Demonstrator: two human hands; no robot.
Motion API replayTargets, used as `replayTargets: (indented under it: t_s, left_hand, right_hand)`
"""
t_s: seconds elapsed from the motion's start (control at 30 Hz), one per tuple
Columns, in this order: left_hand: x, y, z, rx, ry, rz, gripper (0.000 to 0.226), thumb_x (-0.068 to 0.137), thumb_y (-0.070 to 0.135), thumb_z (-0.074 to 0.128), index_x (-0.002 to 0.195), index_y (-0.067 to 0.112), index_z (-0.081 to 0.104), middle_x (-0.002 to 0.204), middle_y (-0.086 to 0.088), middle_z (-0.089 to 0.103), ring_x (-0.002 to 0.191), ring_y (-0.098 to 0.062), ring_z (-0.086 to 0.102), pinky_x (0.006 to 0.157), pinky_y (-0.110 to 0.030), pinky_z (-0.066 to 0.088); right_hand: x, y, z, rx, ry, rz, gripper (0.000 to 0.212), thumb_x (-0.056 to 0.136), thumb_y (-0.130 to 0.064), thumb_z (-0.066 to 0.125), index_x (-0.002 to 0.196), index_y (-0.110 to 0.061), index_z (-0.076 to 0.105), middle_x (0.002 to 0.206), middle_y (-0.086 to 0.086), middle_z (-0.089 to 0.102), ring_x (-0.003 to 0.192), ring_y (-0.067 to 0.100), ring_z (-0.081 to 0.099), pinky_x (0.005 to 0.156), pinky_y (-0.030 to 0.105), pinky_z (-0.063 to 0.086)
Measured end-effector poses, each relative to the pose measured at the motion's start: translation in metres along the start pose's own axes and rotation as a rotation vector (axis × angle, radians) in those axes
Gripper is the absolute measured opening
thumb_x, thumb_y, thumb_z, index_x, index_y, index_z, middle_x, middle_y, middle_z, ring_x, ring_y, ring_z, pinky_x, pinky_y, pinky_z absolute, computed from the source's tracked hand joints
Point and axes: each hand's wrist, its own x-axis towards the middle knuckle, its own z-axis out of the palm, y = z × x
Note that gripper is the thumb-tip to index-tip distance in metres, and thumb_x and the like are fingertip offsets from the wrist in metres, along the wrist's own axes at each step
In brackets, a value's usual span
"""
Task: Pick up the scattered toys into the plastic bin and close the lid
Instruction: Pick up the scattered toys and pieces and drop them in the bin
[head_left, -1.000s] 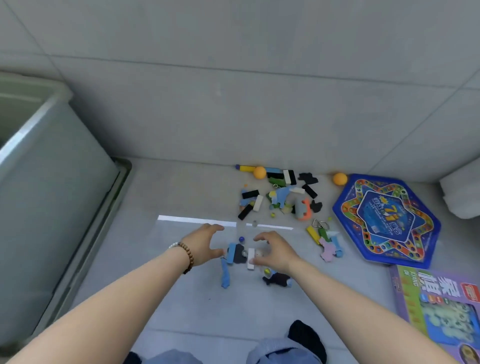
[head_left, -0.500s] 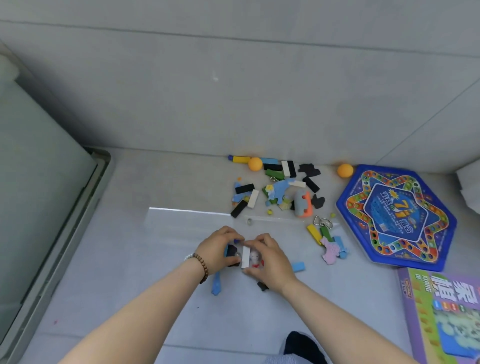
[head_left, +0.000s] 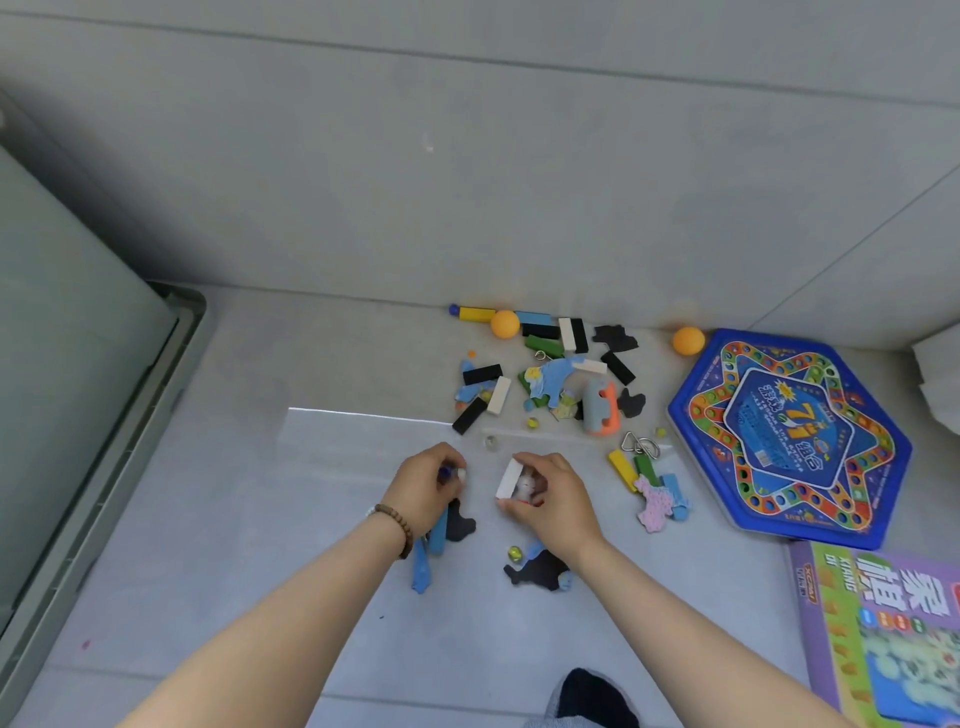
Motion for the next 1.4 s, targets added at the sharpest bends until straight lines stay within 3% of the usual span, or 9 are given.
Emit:
replayTargets:
  t_s: [0.07,0.13,0.2,0.27,0.47,0.6,0.77,0.97,1.4]
  left_hand:
    - [-0.001,0.007,-0.004,-0.581,0.009,-0.262,0.011,0.094,0.004,0.047,0.095,0.011,0.056,0.106,-0.012,0.062,0.086,-0.02,0.06,0.073,-0.021,0.053]
    - [-0.006,0.018,-0.01,-1.094,-0.154,-0.47,0.016,0.097,0.008,0.042,0.102,0.002,0.056,0.107,-0.018,0.059,0.09,-0.025,0.062,0.072,-0.029,0.057]
    - [-0.012,0.026,-0.014,-1.308,-0.367,-0.526,0.035,0.1,0.024,0.035,0.114,-0.001,0.055,0.108,-0.019,0.063,0.094,-0.028,0.064,0.074,-0.033,0.057]
    - [-0.014,0.031,-0.016,-1.369,-0.469,-0.526,0.047,0.1,0.038,0.028,0.108,0.004,0.059,0.089,-0.013,0.07,0.076,-0.024,0.068,0.066,-0.03,0.058]
    - [-0.007,0.027,-0.029,-1.223,-0.263,-0.599,0.04,0.096,0.044,0.04,0.08,0.012,0.059,0.064,-0.002,0.056,0.048,-0.012,0.05,0.042,-0.017,0.044]
    - [-0.002,0.018,-0.033,-0.736,0.033,-0.486,0.046,0.095,0.049,0.039,0.068,0.014,0.049,0.063,0.0,0.05,0.046,-0.013,0.039,0.043,-0.021,0.037]
    - [0.001,0.008,-0.042,-0.715,0.149,-0.428,0.048,0.096,0.05,0.036,0.07,0.012,0.049,0.066,-0.003,0.053,0.049,-0.016,0.041,0.043,-0.023,0.037]
    - [0.0,0.0,-0.046,-0.673,0.121,-0.418,0.047,0.096,0.05,0.035,0.072,0.012,0.049,0.063,-0.001,0.05,0.048,-0.014,0.041,0.039,-0.019,0.036]
    - [0.0,-0.007,-0.054,-0.665,0.126,-0.431,0.047,0.096,0.049,0.035,0.072,0.011,0.049,0.061,-0.002,0.048,0.049,-0.014,0.04,0.038,-0.017,0.036]
  right_hand:
    - [0.0,-0.011,-0.002,0.121,0.042,0.017,0.056,0.071,-0.018,0.08,0.123,-0.017,0.057,0.107,-0.002,0.05,0.087,0.006,0.051,0.071,0.003,0.043]
    - [-0.003,-0.027,-0.003,0.175,0.009,-0.059,0.056,0.069,-0.02,0.082,0.12,-0.021,0.059,0.106,-0.005,0.051,0.091,0.007,0.053,0.074,0.008,0.046]
    - [-0.009,-0.044,-0.004,0.155,-0.094,-0.172,0.057,0.068,-0.021,0.082,0.119,-0.024,0.058,0.108,-0.008,0.051,0.096,0.002,0.052,0.08,0.007,0.044]
    - [-0.012,-0.053,-0.005,0.073,-0.169,-0.262,0.06,0.068,-0.025,0.082,0.122,-0.03,0.055,0.112,-0.014,0.049,0.101,-0.005,0.049,0.084,0.002,0.037]
    - [0.021,-0.035,-0.028,0.076,0.122,-0.147,0.046,0.076,-0.031,0.075,0.117,-0.024,0.056,0.123,-0.008,0.046,0.115,0.009,0.046,0.09,0.011,0.036]
    - [0.045,-0.027,-0.024,-0.04,0.062,-0.045,0.063,0.072,-0.027,0.08,0.126,-0.016,0.05,0.131,0.002,0.041,0.127,0.019,0.039,0.1,0.02,0.029]
    - [0.06,-0.031,-0.006,-0.167,0.021,-0.011,0.075,0.071,-0.03,0.08,0.135,-0.018,0.043,0.141,0.003,0.026,0.133,0.019,0.027,0.103,0.019,0.024]
    - [0.066,-0.029,0.011,-0.33,0.074,-0.112,0.049,0.071,-0.027,0.077,0.112,-0.016,0.053,0.123,0.002,0.039,0.116,0.017,0.041,0.084,0.028,0.044]
    - [0.067,-0.024,0.015,-0.206,0.111,-0.111,0.015,0.082,-0.012,0.069,0.097,-0.012,0.069,0.097,-0.003,0.049,0.074,0.002,0.044,0.067,-0.003,0.032]
